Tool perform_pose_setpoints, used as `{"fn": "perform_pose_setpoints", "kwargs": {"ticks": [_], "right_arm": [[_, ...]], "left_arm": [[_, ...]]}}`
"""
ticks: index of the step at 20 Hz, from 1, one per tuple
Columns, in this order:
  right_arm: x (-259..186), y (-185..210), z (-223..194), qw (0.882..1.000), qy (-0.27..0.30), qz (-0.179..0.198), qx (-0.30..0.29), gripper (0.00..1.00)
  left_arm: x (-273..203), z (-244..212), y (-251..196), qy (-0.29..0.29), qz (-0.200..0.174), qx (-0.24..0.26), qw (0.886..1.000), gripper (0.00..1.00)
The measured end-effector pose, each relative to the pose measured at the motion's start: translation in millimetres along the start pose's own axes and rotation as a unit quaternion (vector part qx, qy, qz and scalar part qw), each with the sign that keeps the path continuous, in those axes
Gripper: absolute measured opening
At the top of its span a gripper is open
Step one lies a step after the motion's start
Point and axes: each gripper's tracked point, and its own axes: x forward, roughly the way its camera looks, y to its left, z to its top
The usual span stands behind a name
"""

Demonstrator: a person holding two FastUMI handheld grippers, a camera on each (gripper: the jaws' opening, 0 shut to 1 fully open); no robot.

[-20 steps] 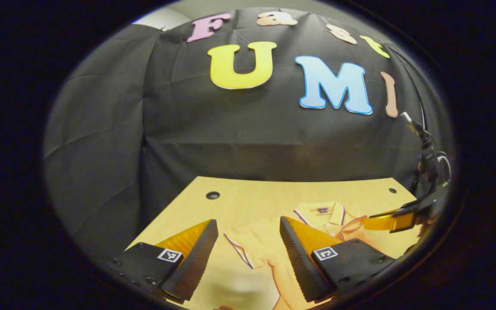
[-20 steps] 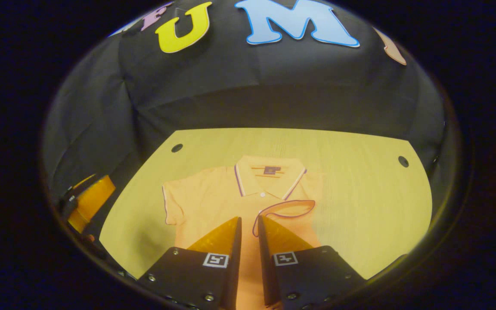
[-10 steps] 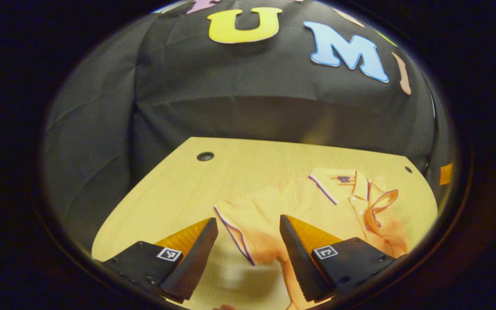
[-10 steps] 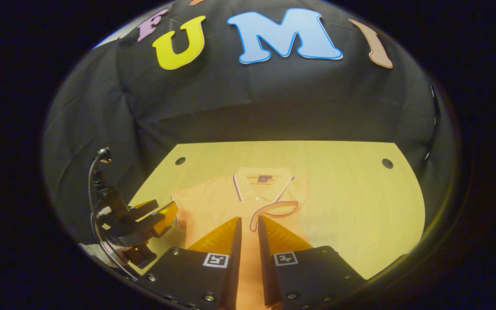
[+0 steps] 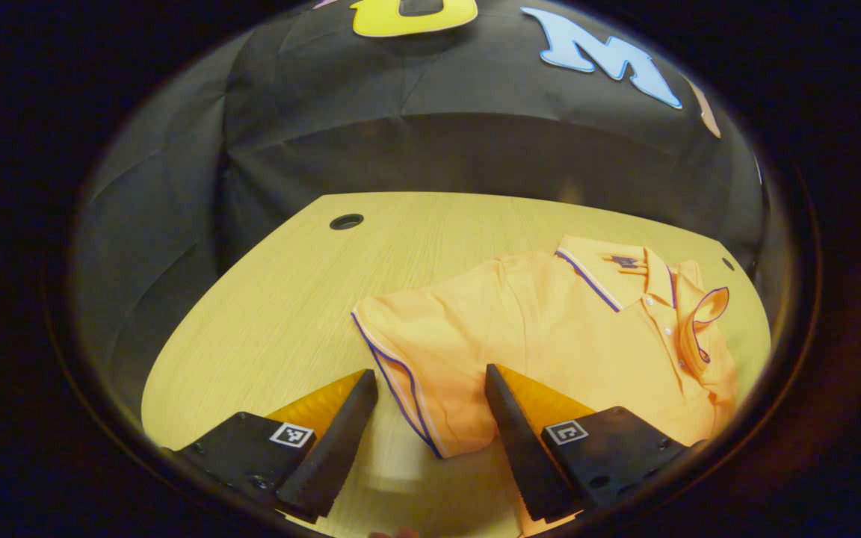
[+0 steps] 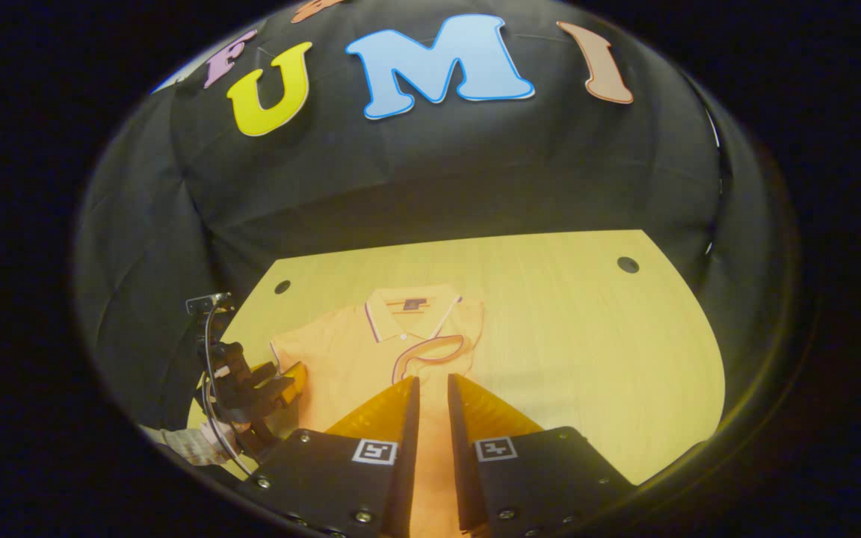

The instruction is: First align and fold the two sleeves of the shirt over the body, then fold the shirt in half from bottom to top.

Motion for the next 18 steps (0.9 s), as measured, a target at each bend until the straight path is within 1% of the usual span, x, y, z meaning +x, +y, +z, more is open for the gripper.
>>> {"fn": "perform_pose_setpoints", "kwargs": {"ticks": [1,2,3,7,8,9,10,11,13,16,17,18], "right_arm": [[-1,-2,0,1.000,0.000,-0.002,0.005,0.24],[-2,-4,-3,1.000,0.001,-0.004,0.009,0.24],[-3,-5,-5,1.000,0.002,-0.005,0.012,0.24],[-6,-8,-11,1.000,0.005,-0.004,0.019,0.24],[-7,-8,-13,1.000,0.004,-0.004,0.022,0.23],[-8,-8,-11,1.000,0.003,-0.003,0.024,0.23],[-10,-10,-12,1.000,0.002,-0.003,0.026,0.23],[-13,-13,-11,1.000,0.001,-0.004,0.027,0.23],[-16,-18,-11,1.000,-0.003,-0.008,0.030,0.24],[-22,-30,-14,0.999,-0.005,-0.013,0.040,0.24],[-23,-34,-14,0.999,-0.006,-0.016,0.044,0.24],[-25,-38,-16,0.999,-0.006,-0.018,0.046,0.23]], "left_arm": [[0,0,0,-0.001,0.002,0.001,1.000,0.95],[-1,-1,0,0.000,0.004,0.000,1.000,0.97],[-1,-1,0,-0.002,0.004,-0.001,1.000,0.95],[0,0,-3,-0.001,0.008,-0.002,1.000,0.93],[1,0,-6,-0.003,0.005,-0.004,1.000,0.82],[3,1,-8,-0.005,0.007,-0.005,1.000,0.76],[2,2,-10,-0.008,0.005,-0.011,1.000,0.52],[3,1,-10,-0.008,0.009,-0.013,1.000,0.41],[3,0,-10,-0.005,0.013,-0.006,1.000,0.31],[3,3,-10,-0.010,0.023,-0.003,1.000,0.31],[2,4,-10,-0.011,0.029,-0.002,1.000,0.10],[3,4,-11,-0.009,0.034,0.003,0.999,0.09]]}}
